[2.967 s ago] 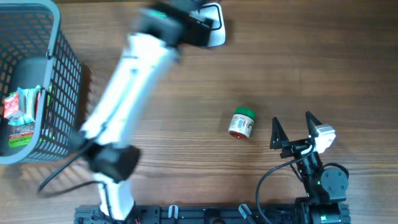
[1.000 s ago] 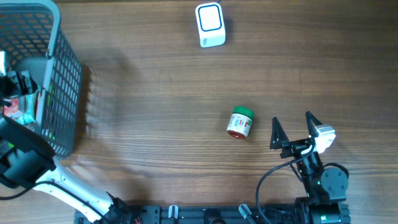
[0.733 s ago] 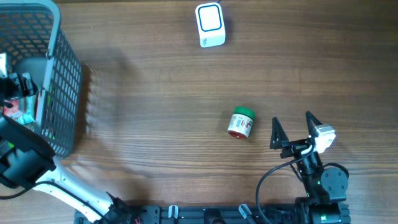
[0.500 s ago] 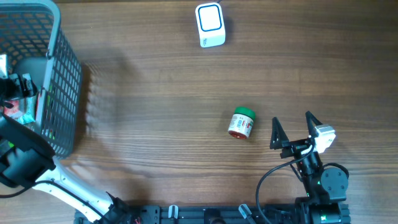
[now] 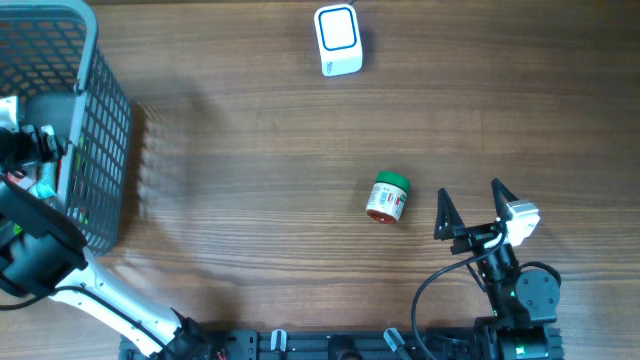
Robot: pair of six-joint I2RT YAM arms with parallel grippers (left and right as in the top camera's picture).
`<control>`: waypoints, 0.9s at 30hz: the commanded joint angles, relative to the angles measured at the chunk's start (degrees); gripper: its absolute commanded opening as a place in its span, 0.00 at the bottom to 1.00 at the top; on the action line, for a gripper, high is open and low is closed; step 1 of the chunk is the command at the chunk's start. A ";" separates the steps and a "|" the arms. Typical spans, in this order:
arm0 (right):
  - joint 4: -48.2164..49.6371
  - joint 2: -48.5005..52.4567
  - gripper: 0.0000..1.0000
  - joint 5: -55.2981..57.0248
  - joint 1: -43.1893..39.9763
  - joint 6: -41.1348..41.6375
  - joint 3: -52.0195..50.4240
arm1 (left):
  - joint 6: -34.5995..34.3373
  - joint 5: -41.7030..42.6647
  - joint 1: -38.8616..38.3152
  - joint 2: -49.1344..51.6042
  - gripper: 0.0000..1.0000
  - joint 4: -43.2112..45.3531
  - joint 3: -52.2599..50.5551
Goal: Scan the item barcode
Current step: 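Grasp the Kleenex, wipes and Nescafé packets with the left gripper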
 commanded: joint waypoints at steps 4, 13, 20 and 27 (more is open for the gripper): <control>0.28 -0.20 0.99 -0.26 -0.33 0.37 -0.07 | -0.17 -0.39 -0.07 -0.24 0.99 -0.76 -0.33; 0.28 -0.20 1.00 -0.26 -0.33 0.37 -0.07 | -0.15 5.07 -2.19 -3.02 0.99 -4.70 -0.35; 0.28 -0.22 1.00 -0.26 -0.33 0.39 -0.07 | -0.13 2.25 -2.36 -3.45 1.00 -3.69 0.31; 0.28 -0.20 1.00 -0.26 -0.33 0.39 -0.07 | -0.15 2.27 -2.40 -4.48 1.00 -2.47 0.42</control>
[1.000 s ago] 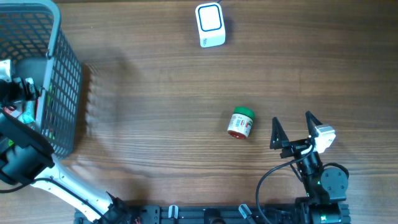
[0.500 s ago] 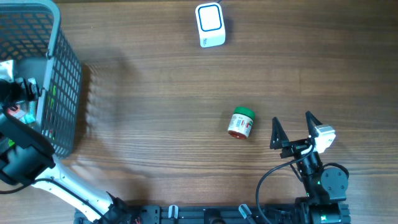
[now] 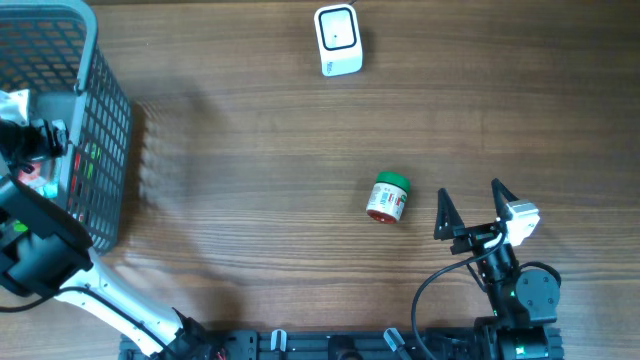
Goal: Scan the item barcode
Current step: 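Grasp the Kleenex, wipes and Nescafé packets with the left gripper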
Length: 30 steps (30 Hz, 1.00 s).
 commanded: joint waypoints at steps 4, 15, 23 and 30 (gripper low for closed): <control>0.28 -0.20 1.00 -0.28 -0.33 0.39 -0.07 | -0.13 -1.36 -0.22 -3.30 1.00 1.01 0.42; 0.28 -0.22 1.00 -0.28 -0.33 0.39 -0.07 | 2.93 -2.75 1.25 -0.48 1.00 -0.55 0.39; 0.28 -0.20 1.00 -0.28 -0.33 0.39 -0.07 | 7.63 2.23 3.37 0.94 1.00 -2.08 0.39; 0.28 -0.20 1.00 -0.28 -0.33 0.39 -0.07 | 9.31 3.63 3.65 4.02 1.00 -2.51 0.39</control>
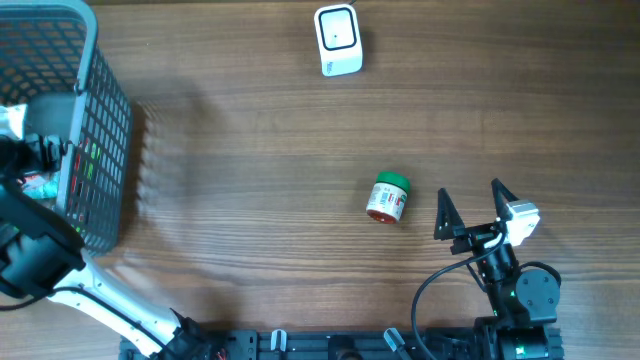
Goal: Scan the item barcode
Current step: 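Grasp the Kleenex, wipes and Nescafé packets with the left gripper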
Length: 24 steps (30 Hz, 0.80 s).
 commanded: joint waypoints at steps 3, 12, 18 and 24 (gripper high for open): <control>0.28 -0.20 1.00 -0.26 -0.33 0.39 -0.07 | 7.30 4.96 0.26 1.55 1.00 -3.26 0.39; 0.28 -0.22 1.00 -0.26 -0.33 0.39 -0.07 | 10.23 5.29 0.20 1.55 1.00 -4.52 0.39; 0.28 -0.22 1.00 -0.26 -0.33 0.39 -0.07 | 13.20 5.29 0.22 1.55 1.00 -5.60 0.39; 0.28 -0.22 1.00 -0.26 -0.33 0.39 -0.07 | 13.14 5.29 0.20 1.57 1.00 -5.11 -1.07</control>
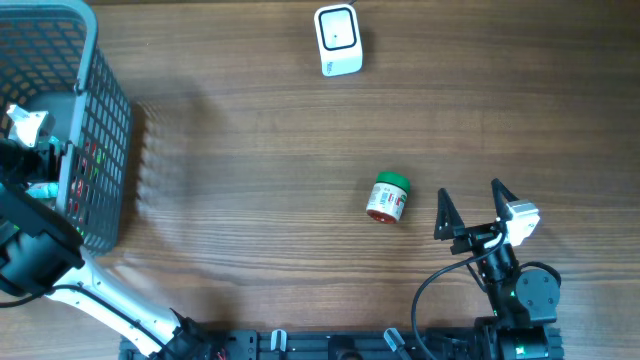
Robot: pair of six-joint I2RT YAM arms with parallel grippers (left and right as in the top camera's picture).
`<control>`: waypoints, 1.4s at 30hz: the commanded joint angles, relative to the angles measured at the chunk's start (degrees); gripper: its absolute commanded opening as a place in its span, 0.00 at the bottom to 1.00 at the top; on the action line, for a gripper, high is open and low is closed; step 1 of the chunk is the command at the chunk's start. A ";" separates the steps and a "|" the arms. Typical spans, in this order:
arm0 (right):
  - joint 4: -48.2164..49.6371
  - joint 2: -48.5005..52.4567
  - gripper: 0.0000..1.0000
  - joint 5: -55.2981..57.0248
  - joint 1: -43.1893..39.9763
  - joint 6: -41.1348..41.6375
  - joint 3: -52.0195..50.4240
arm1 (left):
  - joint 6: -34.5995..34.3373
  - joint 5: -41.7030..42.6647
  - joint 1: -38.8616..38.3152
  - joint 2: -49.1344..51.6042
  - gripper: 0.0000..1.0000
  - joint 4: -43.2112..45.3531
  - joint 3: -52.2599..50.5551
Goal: Scan the item barcode
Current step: 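Grasp the Kleenex, wipes and Nescafé packets with the left gripper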
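Note:
A small jar (388, 197) with a green lid and a red-and-white label lies on its side on the wooden table, right of centre. The white barcode scanner (337, 40) stands at the far edge, its window facing up. My right gripper (470, 207) is open just right of the jar, with nothing between its fingers. My left gripper (35, 160) reaches down into the grey mesh basket (100, 110) at the far left. Its fingers are hidden by the wrist and the basket wall.
Inside the basket, coloured items (86, 160) show through the mesh beside the left wrist. The left arm's black link (35, 260) and white link run from the basket down to the front edge. Bare wood lies between basket, jar and scanner.
The left wrist has shifted a little inside the basket, its white part now slightly further right. The jar, the scanner and the right arm have not moved.
At every earlier moment the left arm was down in the basket, its wrist in a slightly different spot each time, and it is still there. The right gripper stayed open beside the jar. Jar and scanner kept their places.

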 commanded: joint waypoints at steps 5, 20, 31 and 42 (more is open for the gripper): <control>0.28 -0.22 1.00 -0.26 -0.33 0.42 -0.07 | 1.33 1.51 0.20 0.87 1.00 2.49 -4.24; 0.28 -0.22 1.00 -0.26 -0.33 0.39 -0.07 | 1.31 1.03 -1.05 0.87 1.00 6.45 -10.01; 0.28 -0.22 1.00 -0.26 -0.33 0.42 -0.07 | 1.31 -1.53 -2.34 0.87 1.00 8.59 -13.55; 0.28 -0.20 1.00 -0.26 -0.33 0.39 -0.07 | 1.38 -1.46 -2.43 0.87 1.00 9.33 -17.79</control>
